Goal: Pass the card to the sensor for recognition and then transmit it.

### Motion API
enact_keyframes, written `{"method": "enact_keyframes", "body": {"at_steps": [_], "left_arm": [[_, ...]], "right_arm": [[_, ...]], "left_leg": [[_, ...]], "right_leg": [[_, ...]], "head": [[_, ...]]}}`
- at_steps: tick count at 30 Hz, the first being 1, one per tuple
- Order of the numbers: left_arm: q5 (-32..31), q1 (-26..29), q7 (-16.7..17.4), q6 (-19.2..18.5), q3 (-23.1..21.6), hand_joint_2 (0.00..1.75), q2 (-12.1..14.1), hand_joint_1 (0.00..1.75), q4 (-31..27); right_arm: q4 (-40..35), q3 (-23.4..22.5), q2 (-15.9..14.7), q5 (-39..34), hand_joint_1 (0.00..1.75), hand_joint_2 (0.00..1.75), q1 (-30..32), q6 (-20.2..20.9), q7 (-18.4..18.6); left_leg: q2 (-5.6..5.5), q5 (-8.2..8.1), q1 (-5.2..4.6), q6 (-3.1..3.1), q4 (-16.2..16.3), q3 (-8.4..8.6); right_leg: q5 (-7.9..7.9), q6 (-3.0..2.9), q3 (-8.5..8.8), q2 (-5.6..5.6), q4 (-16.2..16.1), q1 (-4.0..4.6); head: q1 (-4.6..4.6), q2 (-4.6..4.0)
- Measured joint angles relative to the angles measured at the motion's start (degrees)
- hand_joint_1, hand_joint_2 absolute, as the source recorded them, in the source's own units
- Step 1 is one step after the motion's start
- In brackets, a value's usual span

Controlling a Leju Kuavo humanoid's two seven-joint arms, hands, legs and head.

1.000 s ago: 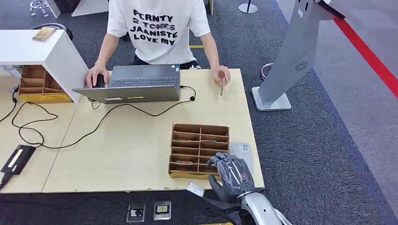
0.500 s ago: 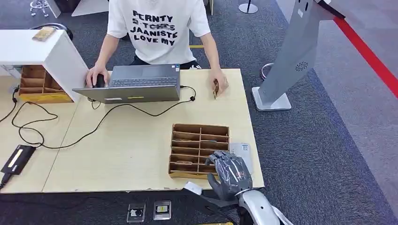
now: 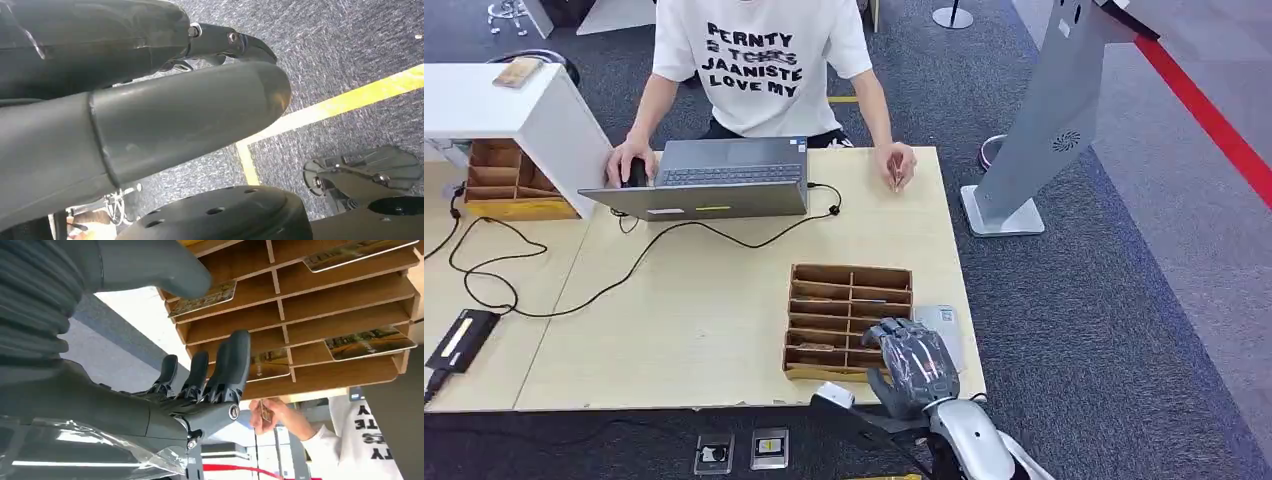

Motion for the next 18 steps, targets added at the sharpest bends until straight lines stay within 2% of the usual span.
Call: {"method": "enact_keyframes", "body": {"at_steps": [8,14,18], "left_arm": [[0.0,0.0,0.0,0.0,0.0,0.0,0.0,0.0,0.0],[0.0,0.0,0.0,0.1,0.0,0.0,0.0,0.0,0.0],[-0.1,0.0,0.0,0.1,0.0,0.0,0.0,0.0,0.0]], "right_arm": [[1.9,0.0,0.0,-0.7,0.73,1.75,-1.1,-0.4,-0.3],[3.3,0.0,0.0,-1.4,0.8,1.75,-1.9,-1.0,-0.2],[4.2,-0.1,0.0,-1.5,0.77,1.75,-2.1,-1.4,0.3]], "left_leg": [[0.0,0.0,0.0,0.0,0.0,0.0],[0.0,0.0,0.0,0.0,0.0,0.0],[0.0,0.0,0.0,0.0,0.0,0.0]], "right_leg": [[0.0,0.0,0.0,0.0,0.0,0.0],[0.0,0.0,0.0,0.0,0.0,0.0],[0.0,0.0,0.0,0.0,0.0,0.0]], "head": [[0.0,0.0],[0.0,0.0],[0.0,0.0]]}}
